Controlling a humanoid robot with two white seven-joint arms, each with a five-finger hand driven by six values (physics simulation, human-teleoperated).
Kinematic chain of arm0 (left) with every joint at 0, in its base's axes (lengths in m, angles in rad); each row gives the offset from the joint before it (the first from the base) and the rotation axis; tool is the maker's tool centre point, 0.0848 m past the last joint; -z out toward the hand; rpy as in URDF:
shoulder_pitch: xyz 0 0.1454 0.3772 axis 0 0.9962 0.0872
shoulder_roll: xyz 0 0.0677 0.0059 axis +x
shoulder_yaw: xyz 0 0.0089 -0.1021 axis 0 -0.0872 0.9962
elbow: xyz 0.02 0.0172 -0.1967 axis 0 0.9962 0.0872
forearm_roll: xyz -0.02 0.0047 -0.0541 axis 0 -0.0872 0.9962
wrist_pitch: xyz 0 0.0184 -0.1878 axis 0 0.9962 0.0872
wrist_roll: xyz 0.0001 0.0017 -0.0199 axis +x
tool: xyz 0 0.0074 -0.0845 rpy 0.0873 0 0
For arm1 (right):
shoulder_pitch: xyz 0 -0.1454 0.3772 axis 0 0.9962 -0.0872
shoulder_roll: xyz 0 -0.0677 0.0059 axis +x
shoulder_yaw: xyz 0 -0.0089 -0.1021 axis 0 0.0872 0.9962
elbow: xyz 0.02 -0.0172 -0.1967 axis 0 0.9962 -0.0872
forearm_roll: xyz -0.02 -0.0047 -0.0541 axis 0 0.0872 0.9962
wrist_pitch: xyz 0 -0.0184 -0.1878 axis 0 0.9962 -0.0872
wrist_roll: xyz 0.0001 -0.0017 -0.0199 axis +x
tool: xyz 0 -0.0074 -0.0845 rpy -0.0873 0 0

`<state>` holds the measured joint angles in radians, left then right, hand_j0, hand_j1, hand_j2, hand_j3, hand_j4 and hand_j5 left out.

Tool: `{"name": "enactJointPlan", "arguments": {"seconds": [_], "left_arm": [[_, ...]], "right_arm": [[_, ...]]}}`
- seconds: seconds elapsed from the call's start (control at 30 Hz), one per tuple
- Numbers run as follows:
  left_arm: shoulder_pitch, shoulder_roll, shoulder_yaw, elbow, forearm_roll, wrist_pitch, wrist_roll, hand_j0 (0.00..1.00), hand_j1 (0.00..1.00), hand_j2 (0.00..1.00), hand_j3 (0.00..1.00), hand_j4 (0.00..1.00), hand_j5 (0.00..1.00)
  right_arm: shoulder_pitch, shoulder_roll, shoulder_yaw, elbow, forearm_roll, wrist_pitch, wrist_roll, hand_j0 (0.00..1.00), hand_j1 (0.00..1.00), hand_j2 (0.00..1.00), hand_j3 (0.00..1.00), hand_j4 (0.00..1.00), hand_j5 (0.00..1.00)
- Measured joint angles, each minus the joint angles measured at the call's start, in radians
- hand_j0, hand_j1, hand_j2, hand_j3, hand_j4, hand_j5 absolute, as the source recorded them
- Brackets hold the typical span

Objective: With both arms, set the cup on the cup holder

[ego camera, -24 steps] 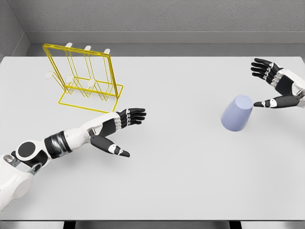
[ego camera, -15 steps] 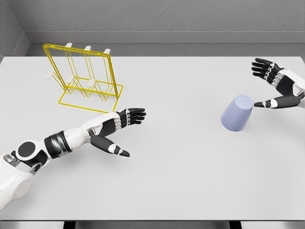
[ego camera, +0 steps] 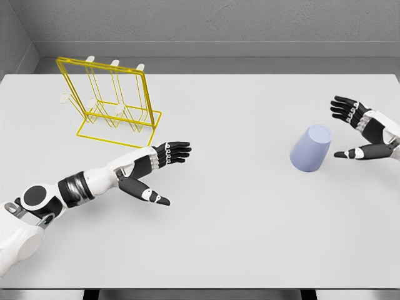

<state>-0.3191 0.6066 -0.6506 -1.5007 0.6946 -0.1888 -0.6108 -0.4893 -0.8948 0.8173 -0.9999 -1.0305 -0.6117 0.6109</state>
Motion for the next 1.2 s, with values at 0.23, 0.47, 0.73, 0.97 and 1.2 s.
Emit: {"name": "enactJointPlan", "arguments": {"seconds": [0.23, 0.47, 0.73, 0.97, 1.2], "left_arm": [[0.000, 0.000, 0.000, 0.001, -0.005, 0.000, 0.000, 1.00, 1.00, 1.00, 1.00, 1.00, 1.00], [0.000, 0.001, 0.000, 0.001, -0.006, 0.000, 0.000, 1.00, 1.00, 1.00, 1.00, 1.00, 1.00], [0.002, 0.002, 0.000, 0.001, -0.006, -0.001, 0.000, 1.00, 1.00, 1.00, 1.00, 1.00, 1.00], [0.002, 0.001, 0.000, 0.000, -0.006, -0.002, 0.000, 1.00, 1.00, 1.00, 1.00, 1.00, 1.00], [0.002, 0.002, 0.001, 0.000, -0.006, -0.002, 0.000, 1.00, 1.00, 1.00, 1.00, 1.00, 1.00]], "right_arm": [[0.035, 0.013, 0.000, 0.017, -0.001, 0.000, 0.000, 1.00, 1.00, 1.00, 1.00, 1.00, 1.00], [0.048, 0.051, 0.000, 0.040, -0.002, 0.000, 0.000, 1.00, 1.00, 1.00, 1.00, 1.00, 1.00], [0.048, 0.079, -0.001, 0.063, -0.003, 0.000, 0.000, 1.00, 1.00, 1.00, 1.00, 1.00, 1.00], [0.049, 0.098, 0.002, 0.080, -0.003, 0.000, 0.000, 1.00, 1.00, 1.00, 1.00, 1.00, 1.00], [0.051, 0.109, 0.003, 0.089, -0.003, 0.000, 0.000, 1.00, 1.00, 1.00, 1.00, 1.00, 1.00]]}}
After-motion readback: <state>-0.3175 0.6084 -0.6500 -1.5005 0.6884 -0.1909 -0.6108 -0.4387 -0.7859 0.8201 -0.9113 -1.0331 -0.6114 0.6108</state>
